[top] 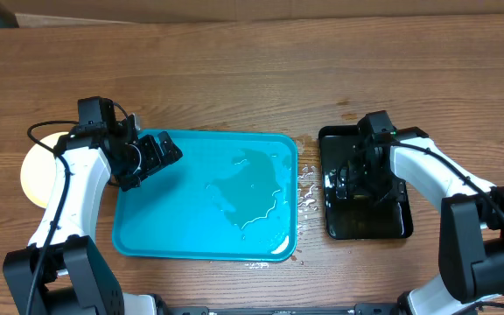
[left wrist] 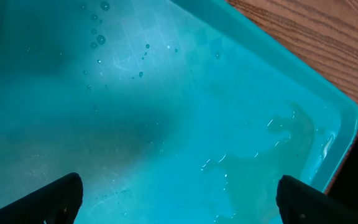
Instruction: Clean dirty plates on tray and stack at the side
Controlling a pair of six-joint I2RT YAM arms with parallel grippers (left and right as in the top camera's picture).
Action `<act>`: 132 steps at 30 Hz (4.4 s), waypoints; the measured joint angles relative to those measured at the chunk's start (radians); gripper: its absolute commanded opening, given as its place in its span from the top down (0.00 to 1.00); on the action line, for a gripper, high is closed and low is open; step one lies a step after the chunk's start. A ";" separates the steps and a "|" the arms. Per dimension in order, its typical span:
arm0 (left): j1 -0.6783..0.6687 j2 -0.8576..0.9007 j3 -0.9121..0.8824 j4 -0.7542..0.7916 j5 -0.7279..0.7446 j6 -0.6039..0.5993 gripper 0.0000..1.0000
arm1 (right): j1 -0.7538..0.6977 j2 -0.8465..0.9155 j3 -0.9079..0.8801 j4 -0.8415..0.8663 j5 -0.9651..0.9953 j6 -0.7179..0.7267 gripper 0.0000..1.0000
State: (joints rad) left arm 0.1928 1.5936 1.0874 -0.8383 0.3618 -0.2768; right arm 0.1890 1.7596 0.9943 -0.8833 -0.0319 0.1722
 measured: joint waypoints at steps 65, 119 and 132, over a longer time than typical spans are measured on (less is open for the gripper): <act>0.000 0.000 0.000 0.000 0.000 0.000 0.00 | -0.012 -0.089 0.556 -0.127 0.057 -0.016 0.00; 0.000 0.000 0.000 0.000 -0.001 0.000 0.00 | -0.013 -1.521 -0.151 0.461 0.087 -0.019 0.00; 0.000 0.000 0.000 0.000 0.000 0.000 0.00 | -0.024 -1.678 -0.724 1.074 0.013 -0.018 0.00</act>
State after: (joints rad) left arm 0.1928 1.5936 1.0874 -0.8383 0.3614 -0.2768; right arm 0.1650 0.0814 0.2699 0.1905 -0.0185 0.1539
